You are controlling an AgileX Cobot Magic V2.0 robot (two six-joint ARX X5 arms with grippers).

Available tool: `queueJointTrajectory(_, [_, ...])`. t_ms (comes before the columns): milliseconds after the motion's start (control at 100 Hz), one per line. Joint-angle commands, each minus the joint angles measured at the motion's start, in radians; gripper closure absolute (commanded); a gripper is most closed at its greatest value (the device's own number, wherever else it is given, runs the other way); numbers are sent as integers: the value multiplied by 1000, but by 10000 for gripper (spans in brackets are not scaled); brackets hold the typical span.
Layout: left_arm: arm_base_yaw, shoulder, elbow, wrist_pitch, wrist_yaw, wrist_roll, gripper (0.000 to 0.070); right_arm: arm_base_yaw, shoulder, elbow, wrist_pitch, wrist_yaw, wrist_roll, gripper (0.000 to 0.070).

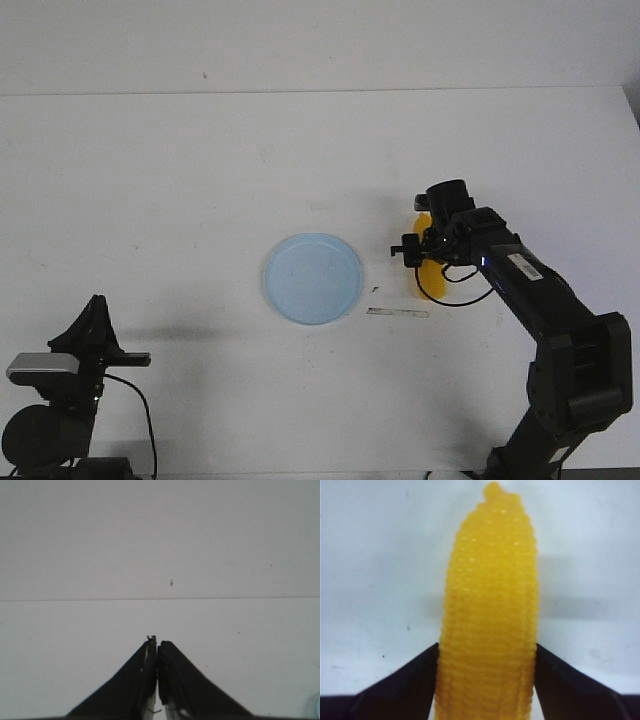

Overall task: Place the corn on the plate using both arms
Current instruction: 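Lift the corn with the right gripper and lower it onto the plate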

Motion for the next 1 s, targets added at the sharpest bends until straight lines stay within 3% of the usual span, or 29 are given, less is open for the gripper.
queueJointTrajectory(0, [1, -2, 5, 10, -4, 9, 698, 6, 20, 15, 6, 1, -13, 379])
queueJointTrajectory(220, [1, -2, 5, 10, -4, 9, 698, 5, 11, 29, -3, -1, -12, 378])
queueJointTrajectory(320, [1, -2, 5, 10, -4, 9, 698, 13, -8, 53, -5, -48, -12, 378])
queueJointTrajectory(400, [1, -2, 5, 10, -4, 9, 698, 30, -24, 71, 1, -133, -11, 378])
queueJointTrajectory(600, [1, -2, 5, 10, -4, 9, 698, 106, -26, 85, 52, -432, -10, 378])
queueJointTrajectory(910, [1, -2, 5, 10, -4, 9, 698, 276, 18, 84, 144, -443, 77, 378])
queueJointTrajectory(990, [1, -2, 5, 10, -4, 9, 698, 306, 32, 83, 146, -414, 98, 378])
